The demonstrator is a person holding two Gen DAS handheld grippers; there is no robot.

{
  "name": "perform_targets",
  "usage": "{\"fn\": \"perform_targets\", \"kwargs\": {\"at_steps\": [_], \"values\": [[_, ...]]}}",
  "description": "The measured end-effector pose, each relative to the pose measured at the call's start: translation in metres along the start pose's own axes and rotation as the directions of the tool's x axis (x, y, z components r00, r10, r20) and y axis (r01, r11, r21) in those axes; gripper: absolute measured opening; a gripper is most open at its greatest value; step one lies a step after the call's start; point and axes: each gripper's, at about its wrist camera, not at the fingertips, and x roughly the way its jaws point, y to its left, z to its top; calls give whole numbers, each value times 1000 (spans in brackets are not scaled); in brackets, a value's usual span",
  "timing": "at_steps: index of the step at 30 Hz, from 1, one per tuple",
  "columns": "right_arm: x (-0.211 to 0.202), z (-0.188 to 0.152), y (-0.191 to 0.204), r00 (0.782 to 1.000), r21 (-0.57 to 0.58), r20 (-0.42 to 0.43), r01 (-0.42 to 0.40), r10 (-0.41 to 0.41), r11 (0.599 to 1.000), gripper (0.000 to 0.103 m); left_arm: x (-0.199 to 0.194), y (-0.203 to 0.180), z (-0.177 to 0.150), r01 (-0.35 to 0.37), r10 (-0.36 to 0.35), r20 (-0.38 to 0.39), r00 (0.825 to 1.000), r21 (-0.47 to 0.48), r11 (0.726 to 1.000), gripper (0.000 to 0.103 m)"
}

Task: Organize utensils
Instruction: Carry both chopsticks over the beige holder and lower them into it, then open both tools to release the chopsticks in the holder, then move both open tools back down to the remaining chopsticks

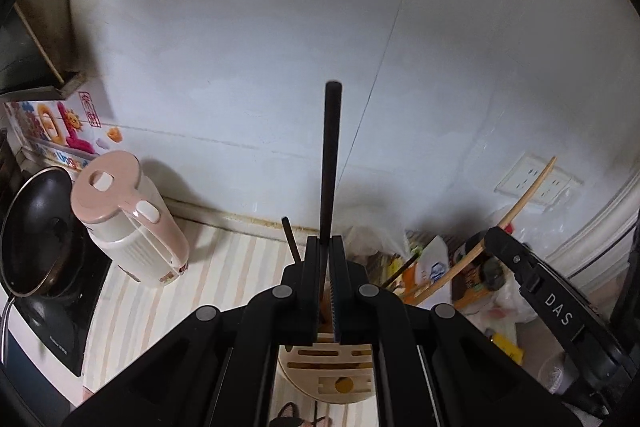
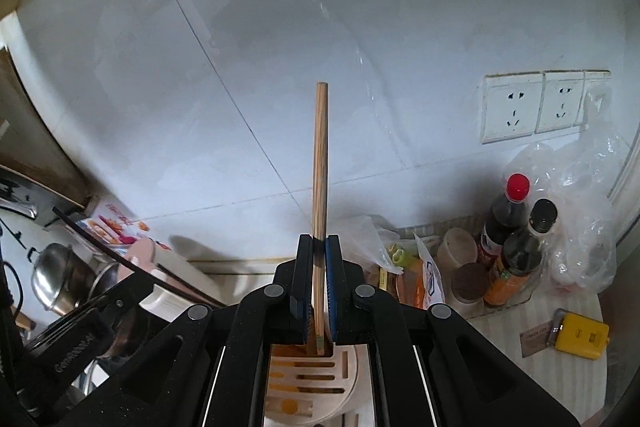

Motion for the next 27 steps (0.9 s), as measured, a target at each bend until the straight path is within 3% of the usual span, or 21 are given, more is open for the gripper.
{"fn": "perform_targets", "kwargs": {"at_steps": [10,13,14,16,18,19,21,24,25,27], "values": [[39,-15,3,995,-78,-101,12,-20,997,7,25,-3,-9,-8,11,-84,996,30,1000,2],[45,-18,5,991,-97,-132,15,-28,995,8,21,-2,-9,-12,15,-94,995,31,999,7],[46,-18,5,989,-95,-146,10,-24,995,10,17,-3,-9,-15,17,-85,996,35,999,7],[42,-19,3,989,-83,-150,-1,-11,997,33,7,-4,-11,-45,48,-64,997,48,998,9],[35,-19,0,991,-68,-136,-1,-9,998,44,-2,1,-13,-75,78,-54,995,55,996,32],[28,-19,-3,992,-57,-126,2,-9,998,44,-4,4,-14,-80,82,-48,995,51,996,60],[17,-20,-7,994,-48,-111,8,-14,999,45,-16,13,-21,-94,94,-18,995,32,995,83],[-5,-30,-19,995,-32,-92,37,-40,999,50,-25,25,-35,-129,129,2,992,20,991,88],[-12,-34,-24,995,-29,-87,52,-54,998,53,-27,29,-42,-140,140,4,990,15,990,99],[-23,-45,-35,994,-18,-81,74,-75,997,58,-30,35,-54,-150,150,7,989,7,989,103]]}}
